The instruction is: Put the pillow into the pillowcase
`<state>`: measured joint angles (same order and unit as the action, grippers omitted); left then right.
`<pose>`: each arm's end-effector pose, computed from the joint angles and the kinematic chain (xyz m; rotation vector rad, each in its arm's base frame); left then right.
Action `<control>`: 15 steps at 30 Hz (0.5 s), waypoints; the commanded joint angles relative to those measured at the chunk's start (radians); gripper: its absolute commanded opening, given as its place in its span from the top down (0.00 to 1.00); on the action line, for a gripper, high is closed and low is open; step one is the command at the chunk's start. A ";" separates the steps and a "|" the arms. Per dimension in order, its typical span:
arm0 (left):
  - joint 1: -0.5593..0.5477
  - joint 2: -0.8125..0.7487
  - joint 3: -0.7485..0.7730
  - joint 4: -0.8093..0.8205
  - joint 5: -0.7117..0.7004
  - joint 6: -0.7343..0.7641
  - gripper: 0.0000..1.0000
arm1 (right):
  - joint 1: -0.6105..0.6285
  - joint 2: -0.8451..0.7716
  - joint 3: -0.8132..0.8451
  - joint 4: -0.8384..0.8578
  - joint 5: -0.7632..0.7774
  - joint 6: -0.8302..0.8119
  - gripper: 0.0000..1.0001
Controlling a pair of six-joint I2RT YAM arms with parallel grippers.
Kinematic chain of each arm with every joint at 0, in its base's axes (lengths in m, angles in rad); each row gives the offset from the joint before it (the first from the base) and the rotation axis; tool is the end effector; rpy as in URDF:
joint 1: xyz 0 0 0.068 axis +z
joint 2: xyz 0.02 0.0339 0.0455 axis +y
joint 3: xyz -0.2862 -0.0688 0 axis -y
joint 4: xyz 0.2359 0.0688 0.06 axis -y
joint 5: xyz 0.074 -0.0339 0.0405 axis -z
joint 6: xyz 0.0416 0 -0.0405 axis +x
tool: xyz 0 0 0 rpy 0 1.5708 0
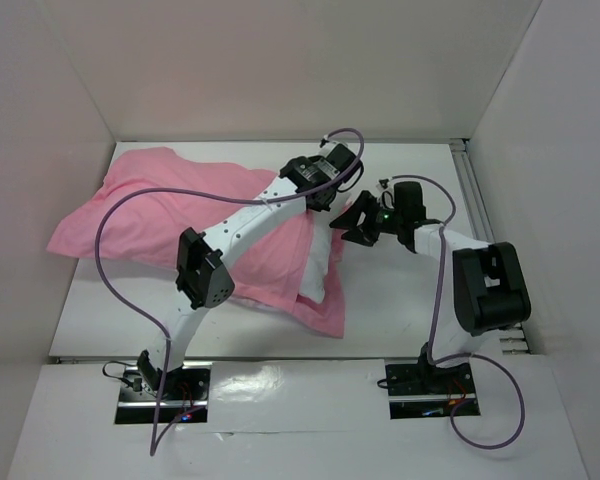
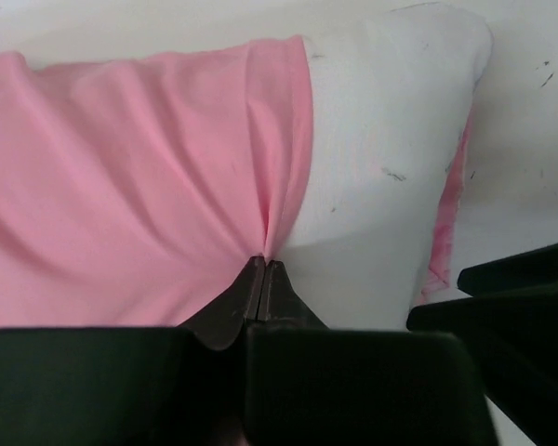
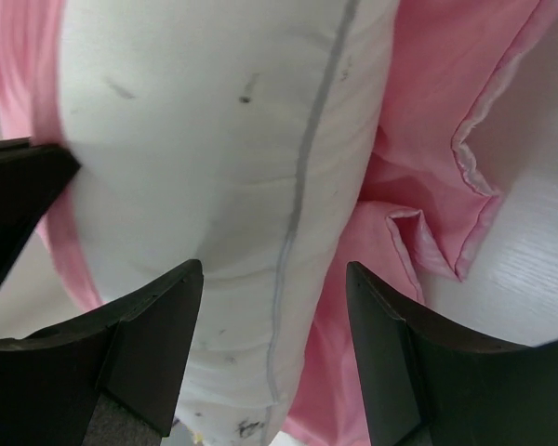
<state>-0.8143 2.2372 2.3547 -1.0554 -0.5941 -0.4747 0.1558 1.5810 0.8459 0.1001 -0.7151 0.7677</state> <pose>0.3521 -0.3391 0.3382 0.1610 2.2994 0.1100 0.3149 0.0771 0.2235 0.2774 2.3132 1.2811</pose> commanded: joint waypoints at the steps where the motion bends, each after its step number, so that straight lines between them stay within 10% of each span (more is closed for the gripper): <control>1: 0.012 -0.065 0.020 -0.015 -0.007 0.010 1.00 | 0.027 0.060 0.045 0.133 -0.060 0.051 0.30; 4: 0.012 -0.112 0.041 -0.025 0.042 0.010 1.00 | 0.056 0.121 0.045 0.272 -0.104 0.126 0.36; 8: 0.012 -0.195 0.064 0.038 0.264 0.031 1.00 | 0.076 0.169 0.009 0.688 -0.221 0.352 1.00; 15: 0.037 -0.204 0.198 0.133 0.835 -0.013 1.00 | 0.157 0.062 0.166 0.839 -0.215 0.573 1.00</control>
<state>-0.7399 2.1025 2.5069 -1.0801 -0.1295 -0.4389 0.2474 1.7382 0.8825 0.7101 -0.9085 1.2068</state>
